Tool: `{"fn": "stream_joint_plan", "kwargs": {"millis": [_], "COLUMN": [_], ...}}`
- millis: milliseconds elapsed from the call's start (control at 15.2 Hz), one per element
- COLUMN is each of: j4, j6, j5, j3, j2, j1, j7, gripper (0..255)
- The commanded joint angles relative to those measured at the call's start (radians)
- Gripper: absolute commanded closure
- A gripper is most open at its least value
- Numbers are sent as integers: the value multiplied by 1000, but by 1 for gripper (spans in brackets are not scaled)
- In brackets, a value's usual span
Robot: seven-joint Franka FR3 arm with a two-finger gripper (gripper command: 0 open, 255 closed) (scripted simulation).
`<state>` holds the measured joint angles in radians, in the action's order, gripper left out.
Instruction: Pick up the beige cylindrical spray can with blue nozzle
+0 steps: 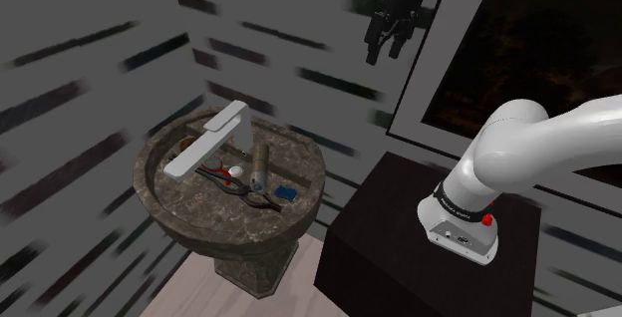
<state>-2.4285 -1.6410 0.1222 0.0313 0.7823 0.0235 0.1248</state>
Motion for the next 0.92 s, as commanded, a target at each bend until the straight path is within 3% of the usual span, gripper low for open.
{"fn": "stream_joint_plan", "kwargs": {"millis": [0, 396, 858], "j4": [0, -103, -148], "j6": [0, -217, -481], "j5": [0, 48, 78], "j3": [0, -104, -226], "j2": [0, -87, -279], "j1": [0, -11, -16], "j7": [0, 123, 272], "gripper": [0, 0, 0]}}
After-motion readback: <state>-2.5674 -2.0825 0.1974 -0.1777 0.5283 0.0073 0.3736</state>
